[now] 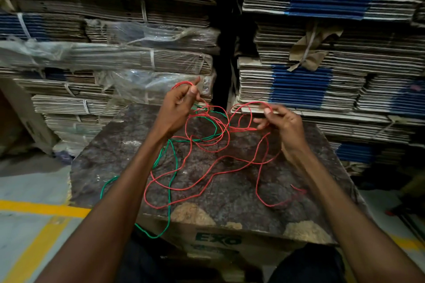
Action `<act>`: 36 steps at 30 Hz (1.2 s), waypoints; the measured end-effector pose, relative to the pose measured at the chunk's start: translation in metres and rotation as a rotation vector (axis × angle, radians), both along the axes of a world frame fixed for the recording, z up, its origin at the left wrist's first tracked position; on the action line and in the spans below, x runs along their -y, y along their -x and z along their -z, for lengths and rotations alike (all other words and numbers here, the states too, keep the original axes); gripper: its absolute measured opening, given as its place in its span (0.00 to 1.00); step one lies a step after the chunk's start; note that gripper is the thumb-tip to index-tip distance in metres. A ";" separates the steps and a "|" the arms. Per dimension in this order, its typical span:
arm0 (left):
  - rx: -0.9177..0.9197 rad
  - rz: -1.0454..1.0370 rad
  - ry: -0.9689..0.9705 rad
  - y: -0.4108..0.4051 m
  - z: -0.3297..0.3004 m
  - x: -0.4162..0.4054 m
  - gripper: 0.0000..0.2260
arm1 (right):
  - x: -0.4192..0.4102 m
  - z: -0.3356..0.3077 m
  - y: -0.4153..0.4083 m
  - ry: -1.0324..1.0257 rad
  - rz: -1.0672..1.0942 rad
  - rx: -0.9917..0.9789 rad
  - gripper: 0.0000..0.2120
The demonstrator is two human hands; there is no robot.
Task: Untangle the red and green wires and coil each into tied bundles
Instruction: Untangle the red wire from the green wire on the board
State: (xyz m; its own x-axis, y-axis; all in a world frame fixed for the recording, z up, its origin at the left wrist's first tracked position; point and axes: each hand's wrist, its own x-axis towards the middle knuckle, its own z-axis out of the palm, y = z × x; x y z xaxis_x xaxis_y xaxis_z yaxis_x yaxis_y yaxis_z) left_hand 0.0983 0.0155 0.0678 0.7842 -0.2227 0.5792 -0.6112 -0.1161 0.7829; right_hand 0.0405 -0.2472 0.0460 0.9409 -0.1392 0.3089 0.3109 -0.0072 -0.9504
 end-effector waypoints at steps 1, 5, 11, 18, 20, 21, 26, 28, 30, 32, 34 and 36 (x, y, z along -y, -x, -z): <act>0.005 -0.008 -0.021 -0.001 0.002 -0.002 0.14 | 0.002 -0.003 -0.001 -0.116 -0.009 -0.035 0.08; 0.053 -0.059 -0.177 -0.010 0.012 -0.007 0.14 | 0.003 -0.007 -0.002 -0.322 -0.056 -0.108 0.09; 0.125 -0.207 -0.474 -0.016 0.020 -0.005 0.15 | 0.007 -0.010 -0.001 0.028 0.012 -0.103 0.19; 0.142 -0.399 -0.815 -0.018 0.031 -0.007 0.13 | 0.009 -0.013 0.002 0.657 -0.094 0.015 0.32; 0.164 -0.378 -0.849 -0.014 0.030 -0.008 0.13 | 0.013 -0.011 -0.001 0.960 -0.007 0.079 0.33; 0.171 -0.371 -0.851 -0.012 0.029 -0.008 0.13 | 0.015 -0.010 -0.002 1.093 0.038 0.108 0.31; 0.175 -0.337 -0.769 -0.011 0.019 -0.013 0.12 | 0.011 -0.002 -0.002 1.396 -0.049 0.103 0.19; 0.176 -0.340 -0.743 -0.011 0.014 -0.013 0.12 | 0.005 0.008 -0.004 1.318 -0.112 0.106 0.24; 0.160 -0.330 -0.708 -0.011 0.012 -0.012 0.13 | 0.000 0.015 -0.006 1.021 -0.197 0.067 0.23; 0.129 -0.308 -0.664 -0.011 0.012 -0.013 0.15 | -0.005 0.023 -0.013 0.738 -0.170 -0.013 0.29; 0.119 -0.293 -0.633 -0.013 0.013 -0.014 0.17 | -0.011 0.028 -0.016 0.582 -0.051 -0.047 0.27; 0.134 -0.295 -0.621 -0.013 0.013 -0.014 0.17 | -0.015 0.031 -0.018 0.463 0.042 -0.121 0.12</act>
State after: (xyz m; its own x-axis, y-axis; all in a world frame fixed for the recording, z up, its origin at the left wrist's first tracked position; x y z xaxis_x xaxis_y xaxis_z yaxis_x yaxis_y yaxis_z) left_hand 0.1110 0.0293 0.0551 0.7936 -0.3324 0.5096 -0.5718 -0.6937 0.4380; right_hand 0.0580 -0.2320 0.0154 0.9704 -0.0511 0.2360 0.1888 -0.4486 -0.8736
